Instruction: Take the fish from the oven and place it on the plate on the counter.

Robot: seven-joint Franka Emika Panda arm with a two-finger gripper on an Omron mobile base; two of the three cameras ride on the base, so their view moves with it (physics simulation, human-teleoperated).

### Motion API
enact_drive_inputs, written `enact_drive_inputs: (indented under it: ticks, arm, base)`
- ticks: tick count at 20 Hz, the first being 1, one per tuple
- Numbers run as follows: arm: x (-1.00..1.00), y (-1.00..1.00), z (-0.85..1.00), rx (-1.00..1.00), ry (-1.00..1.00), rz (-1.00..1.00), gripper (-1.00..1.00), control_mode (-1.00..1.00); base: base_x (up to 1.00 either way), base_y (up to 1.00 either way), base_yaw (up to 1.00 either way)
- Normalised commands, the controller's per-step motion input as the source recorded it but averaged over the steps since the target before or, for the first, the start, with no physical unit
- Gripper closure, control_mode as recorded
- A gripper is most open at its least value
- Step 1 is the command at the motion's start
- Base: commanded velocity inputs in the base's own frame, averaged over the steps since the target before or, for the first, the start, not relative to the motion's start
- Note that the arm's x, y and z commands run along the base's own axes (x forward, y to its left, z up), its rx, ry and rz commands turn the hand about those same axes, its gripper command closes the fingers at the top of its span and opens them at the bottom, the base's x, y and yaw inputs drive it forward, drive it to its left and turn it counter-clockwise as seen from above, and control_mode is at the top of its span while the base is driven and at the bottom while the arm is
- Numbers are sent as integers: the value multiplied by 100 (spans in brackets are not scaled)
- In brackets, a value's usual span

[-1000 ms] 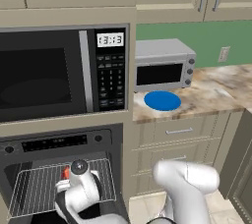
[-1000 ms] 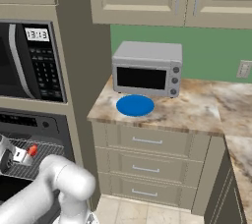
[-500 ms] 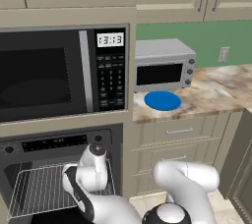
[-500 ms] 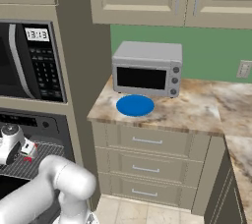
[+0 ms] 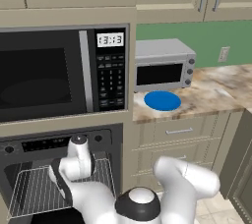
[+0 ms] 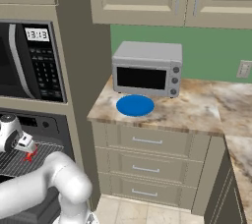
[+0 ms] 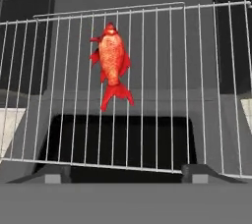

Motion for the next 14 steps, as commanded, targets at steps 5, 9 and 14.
enact_drive_inputs:
  ticks: [5,9,14]
  arm:
    - [24,5,-82,-5,2,8,-100,-100]
    - [43,3,-50,0,-7,10,-100,-100]
    - [29,20,-46,0,-13,9,-100,-100]
  base:
    - [0,0,0]
    - [0,0,0]
    - [0,0,0]
